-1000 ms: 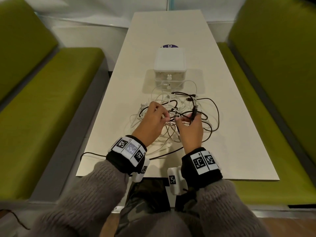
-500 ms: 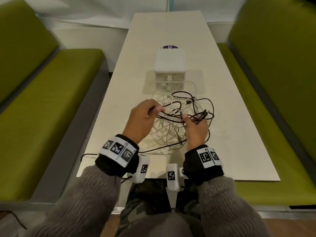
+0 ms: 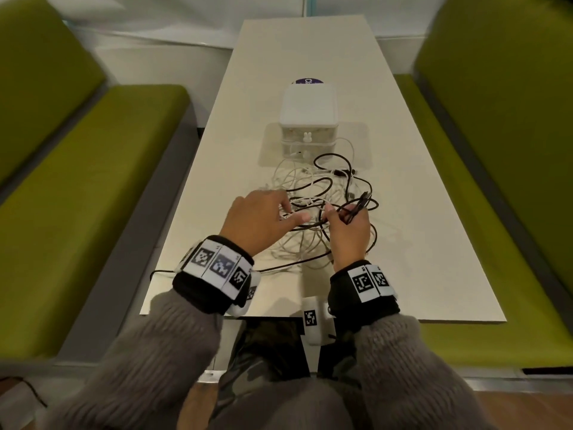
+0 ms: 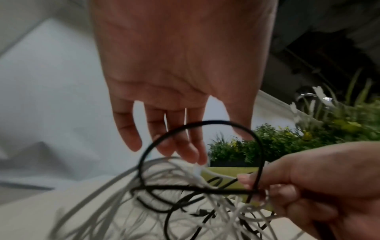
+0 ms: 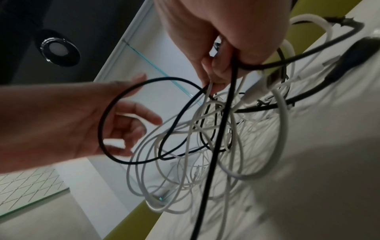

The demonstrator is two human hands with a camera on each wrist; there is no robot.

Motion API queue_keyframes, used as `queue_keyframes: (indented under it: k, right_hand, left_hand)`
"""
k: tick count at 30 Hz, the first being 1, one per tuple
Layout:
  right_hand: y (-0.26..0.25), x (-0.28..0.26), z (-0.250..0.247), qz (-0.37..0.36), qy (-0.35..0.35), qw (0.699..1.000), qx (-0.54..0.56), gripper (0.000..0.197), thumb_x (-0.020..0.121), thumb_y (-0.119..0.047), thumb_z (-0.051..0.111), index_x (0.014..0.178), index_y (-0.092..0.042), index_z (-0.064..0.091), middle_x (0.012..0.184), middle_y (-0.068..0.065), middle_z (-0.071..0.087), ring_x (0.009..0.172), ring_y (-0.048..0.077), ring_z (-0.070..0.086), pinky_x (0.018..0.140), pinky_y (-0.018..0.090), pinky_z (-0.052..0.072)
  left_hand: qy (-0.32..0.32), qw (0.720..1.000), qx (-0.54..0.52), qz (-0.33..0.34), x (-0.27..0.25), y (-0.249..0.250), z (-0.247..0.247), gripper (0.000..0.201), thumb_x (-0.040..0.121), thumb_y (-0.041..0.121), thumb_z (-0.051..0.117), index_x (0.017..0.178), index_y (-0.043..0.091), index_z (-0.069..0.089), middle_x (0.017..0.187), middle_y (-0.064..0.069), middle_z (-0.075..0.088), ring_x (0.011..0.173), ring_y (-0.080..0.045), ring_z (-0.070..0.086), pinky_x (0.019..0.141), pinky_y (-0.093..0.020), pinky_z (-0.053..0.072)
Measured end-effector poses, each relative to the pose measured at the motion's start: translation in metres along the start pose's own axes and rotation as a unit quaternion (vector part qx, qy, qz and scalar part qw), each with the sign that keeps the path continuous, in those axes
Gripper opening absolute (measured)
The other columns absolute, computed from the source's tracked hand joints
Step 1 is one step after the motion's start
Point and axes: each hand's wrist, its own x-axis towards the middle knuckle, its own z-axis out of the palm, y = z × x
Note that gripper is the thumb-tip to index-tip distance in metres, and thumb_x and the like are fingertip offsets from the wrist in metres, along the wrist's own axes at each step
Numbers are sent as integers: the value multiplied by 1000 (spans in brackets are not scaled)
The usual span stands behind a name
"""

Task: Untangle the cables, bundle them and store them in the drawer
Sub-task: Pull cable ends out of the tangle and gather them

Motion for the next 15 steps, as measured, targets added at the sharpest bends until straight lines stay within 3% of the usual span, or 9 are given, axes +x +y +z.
queue_keyframes:
  k: [2, 4, 6, 8, 10, 12, 14, 15]
  right_hand:
    - [1, -1, 0, -9, -1, 1000, -16, 25, 86, -21, 69, 91, -13, 46, 74, -9, 52, 67, 3, 50, 59, 4, 39]
    - [1, -1, 0, -15, -5, 1000, -24, 26, 87, -22, 69, 94, -11, 46, 76, -7, 53, 67, 6, 52, 60, 9, 39]
    - [2, -3, -2, -21, -10, 999, -25, 25, 87, -22, 68, 94, -10, 47, 74, -6, 53, 67, 7, 51, 60, 10, 39]
    - [1, -4, -6, -26, -12, 999, -23, 24, 88, -20, 67, 93, -9, 47, 72, -7, 52, 64, 4, 50, 57, 6, 38]
    - [2, -3, -11, -17, -3, 1000, -16, 22, 88, -20, 67, 91, -12, 47, 75, -6, 55, 67, 7, 54, 62, 7, 40]
    - [5, 2, -16, 9, 16, 1000, 3, 22, 88, -21, 67, 86, -18, 45, 79, -1, 59, 71, 13, 55, 73, 23, 46]
    - [7, 9, -20, 36, 35, 998, 29, 25, 88, -21, 67, 80, -21, 43, 76, 0, 60, 69, 14, 54, 77, 33, 45]
    - [7, 11, -21, 49, 43, 997, 46, 26, 88, -20, 66, 79, -22, 42, 71, -2, 60, 68, 14, 54, 78, 35, 45]
  left_hand:
    - [20, 998, -8, 58, 7, 12, 2, 40, 81, 57, 57, 96, 21, 60, 88, 6, 57, 89, -13, 50, 79, -33, 41]
    - [-29, 997, -28, 71, 14, 27, 9, 39, 81, 47, 65, 104, 16, 62, 97, 1, 60, 94, -16, 52, 81, -33, 44]
    - [-90, 994, -3, 62, 19, 37, 19, 32, 83, 34, 66, 106, 11, 63, 99, -5, 64, 94, -20, 58, 80, -34, 46]
    - [-91, 994, -2, 60, 21, 39, 23, 19, 86, 23, 64, 97, 9, 67, 93, -7, 67, 89, -22, 60, 76, -31, 45]
    - [-37, 996, -71, 42, 20, 33, 19, 12, 88, 20, 61, 89, 11, 69, 85, 0, 65, 80, -15, 56, 74, -26, 40]
    - [62, 986, -157, 9, 15, 19, 5, 10, 90, 18, 59, 88, 12, 67, 82, 4, 59, 78, -12, 51, 72, -21, 36]
    - [153, 955, -250, -32, 8, -1, -11, 9, 92, 14, 55, 87, 14, 63, 78, 6, 57, 77, -13, 52, 71, -20, 36]
    - [198, 927, -314, -57, 4, -11, -19, 13, 93, 12, 51, 84, 18, 58, 75, 6, 56, 76, -14, 53, 73, -22, 39]
